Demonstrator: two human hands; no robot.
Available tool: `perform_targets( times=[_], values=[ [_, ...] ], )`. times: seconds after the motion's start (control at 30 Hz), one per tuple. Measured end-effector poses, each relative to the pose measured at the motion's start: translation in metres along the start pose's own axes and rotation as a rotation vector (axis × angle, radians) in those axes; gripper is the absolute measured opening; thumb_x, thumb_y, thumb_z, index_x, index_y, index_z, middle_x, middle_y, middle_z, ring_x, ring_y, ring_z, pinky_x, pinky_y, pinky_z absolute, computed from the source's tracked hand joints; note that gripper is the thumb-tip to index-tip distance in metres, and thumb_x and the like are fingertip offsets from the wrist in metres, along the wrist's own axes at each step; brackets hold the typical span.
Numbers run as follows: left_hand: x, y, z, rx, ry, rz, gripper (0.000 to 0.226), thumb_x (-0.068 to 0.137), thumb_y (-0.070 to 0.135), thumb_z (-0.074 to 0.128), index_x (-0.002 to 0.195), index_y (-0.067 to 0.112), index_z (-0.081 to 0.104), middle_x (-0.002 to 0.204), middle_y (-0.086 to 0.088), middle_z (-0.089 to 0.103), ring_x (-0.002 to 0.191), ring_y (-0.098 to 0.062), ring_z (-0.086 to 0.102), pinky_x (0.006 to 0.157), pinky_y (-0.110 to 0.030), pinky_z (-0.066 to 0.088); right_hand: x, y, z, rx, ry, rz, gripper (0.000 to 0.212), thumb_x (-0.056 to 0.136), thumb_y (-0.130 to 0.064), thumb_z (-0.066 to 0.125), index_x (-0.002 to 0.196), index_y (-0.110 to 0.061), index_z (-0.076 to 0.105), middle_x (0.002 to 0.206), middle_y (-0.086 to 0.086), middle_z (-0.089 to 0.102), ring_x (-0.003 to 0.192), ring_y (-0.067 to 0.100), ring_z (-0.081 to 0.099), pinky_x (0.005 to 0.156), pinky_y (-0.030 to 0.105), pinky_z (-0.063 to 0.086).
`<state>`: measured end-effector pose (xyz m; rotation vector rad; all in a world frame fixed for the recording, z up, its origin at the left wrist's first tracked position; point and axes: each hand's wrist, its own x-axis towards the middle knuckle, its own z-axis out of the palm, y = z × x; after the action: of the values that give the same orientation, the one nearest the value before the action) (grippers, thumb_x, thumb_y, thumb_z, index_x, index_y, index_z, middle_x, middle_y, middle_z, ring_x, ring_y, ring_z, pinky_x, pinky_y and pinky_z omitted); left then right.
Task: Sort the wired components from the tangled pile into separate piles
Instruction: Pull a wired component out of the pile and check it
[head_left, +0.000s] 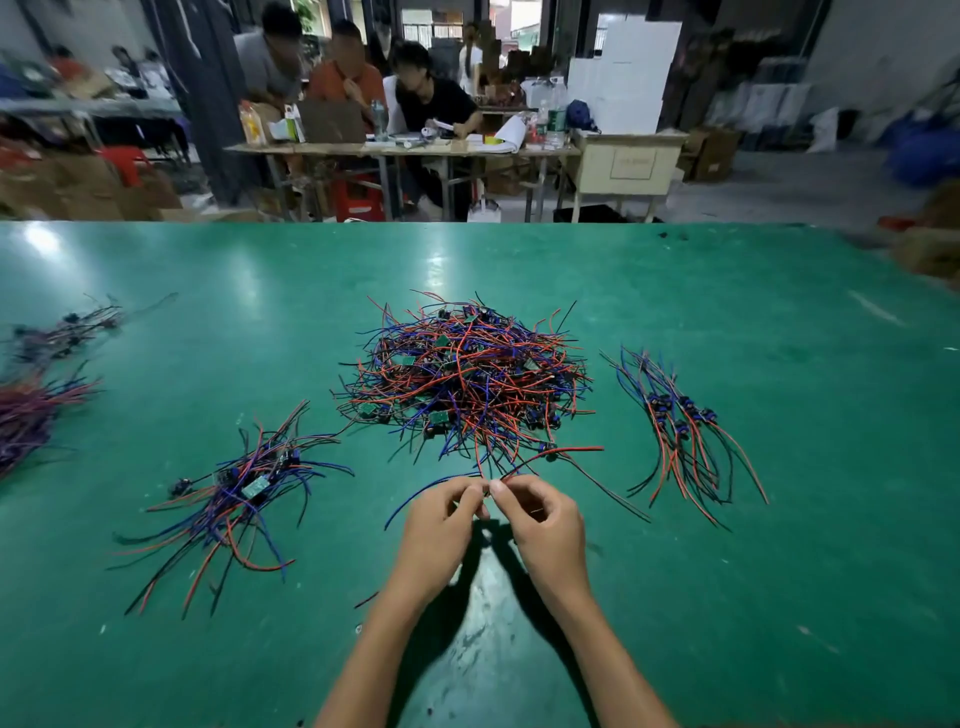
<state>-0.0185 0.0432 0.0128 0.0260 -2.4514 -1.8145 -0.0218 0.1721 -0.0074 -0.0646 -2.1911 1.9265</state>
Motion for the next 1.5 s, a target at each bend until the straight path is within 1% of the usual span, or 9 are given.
perform_targets(
  times=[0.23,0.4,0.57,0.7,0.8,1.0,1.2,1.37,1.5],
  values=[
    [-0.004,-0.009,0.008,-0.151,0.007,0.010,0.016,0.098,0.024,0.066,0.089,0.017,0.076,0.062,-0.002,0.066,0.056,-0.012,0.056,0.055,-0.023,0.044,0.004,-0.001,0.002,0.027,0.042,-0.001,0.019,0.097,-0.022,0.068,0.085,-0.031,0.080,0.091,-0.011,0.073,0.088,0.002,0.067,0.080,0.018,0.049],
    [-0.004,-0.011,0.009,-0.244,0.000,-0.052,0.012,0.097,0.015,0.064,0.091,0.016,0.074,0.061,-0.012,0.069,0.045,-0.024,0.063,0.044,-0.021,0.044,0.003,-0.001,0.002,0.022,-0.113,0.044,0.018,0.101,-0.020,0.059,0.093,-0.024,0.075,0.077,-0.008,0.072,0.068,0.010,0.063,0.068,0.030,0.053],
    [-0.005,-0.015,0.009,-0.209,-0.029,-0.036,0.011,0.097,0.013,0.065,0.088,0.015,0.072,0.060,-0.010,0.066,0.048,-0.020,0.057,0.047,-0.023,0.044,0.005,0.003,0.008,0.004,-0.033,0.090,0.023,0.099,-0.020,0.058,0.084,-0.025,0.074,0.081,-0.006,0.074,0.077,0.021,0.068,0.071,0.035,0.055],
    [-0.006,-0.018,0.010,-0.133,-0.057,-0.003,0.012,0.093,0.023,0.066,0.081,0.022,0.069,0.059,-0.005,0.068,0.053,-0.017,0.059,0.056,-0.028,0.046,0.021,-0.006,0.010,0.060,0.078,0.212,0.026,0.097,-0.018,0.055,0.080,-0.023,0.073,0.085,-0.011,0.074,0.077,0.012,0.064,0.069,0.028,0.053],
    [-0.009,-0.018,0.010,-0.063,-0.076,-0.012,0.014,0.085,0.039,0.063,0.080,0.027,0.069,0.061,-0.001,0.070,0.060,-0.019,0.067,0.071,-0.043,0.056,0.039,-0.015,0.004,0.116,0.137,0.346,0.024,0.095,-0.017,0.054,0.081,-0.019,0.073,0.090,-0.004,0.072,0.060,0.010,0.047,0.054,0.028,0.036],
    [-0.015,-0.019,0.009,0.105,-0.105,0.042,0.019,0.086,0.047,0.058,0.087,0.031,0.068,0.065,0.008,0.072,0.061,-0.010,0.068,0.072,-0.040,0.055,0.067,-0.024,-0.017,0.484,0.201,0.570,0.016,0.098,-0.015,0.048,0.096,-0.012,0.064,0.085,0.002,0.061,0.037,0.005,0.025,0.034,0.017,0.015],
    [-0.014,-0.018,0.007,-0.011,-0.067,0.044,0.020,0.086,0.050,0.056,0.084,0.034,0.068,0.061,0.002,0.070,0.064,-0.018,0.072,0.069,-0.043,0.056,0.039,-0.017,-0.022,0.330,-0.160,0.332,0.048,0.103,-0.057,0.037,0.117,-0.022,0.067,0.103,0.004,0.078,0.048,0.006,0.041,0.042,0.016,0.030],
    [-0.012,-0.018,0.008,-0.034,-0.014,0.062,0.033,0.090,0.060,0.052,0.086,0.033,0.070,0.063,0.000,0.071,0.061,-0.021,0.069,0.070,-0.045,0.058,0.018,-0.007,-0.018,0.186,-0.212,0.145,0.021,0.098,-0.032,0.064,0.093,-0.017,0.079,0.078,-0.001,0.073,0.057,0.010,0.051,0.051,0.019,0.043],
    [-0.015,-0.015,0.007,-0.024,0.093,0.135,0.020,0.094,0.038,0.054,0.111,0.039,0.066,0.082,0.008,0.074,0.074,-0.013,0.069,0.068,-0.031,0.056,0.020,0.000,-0.020,0.239,-0.106,0.158,0.017,0.097,-0.026,0.065,0.094,-0.020,0.080,0.076,-0.005,0.071,0.064,0.009,0.059,0.058,0.022,0.049]
  ],
)
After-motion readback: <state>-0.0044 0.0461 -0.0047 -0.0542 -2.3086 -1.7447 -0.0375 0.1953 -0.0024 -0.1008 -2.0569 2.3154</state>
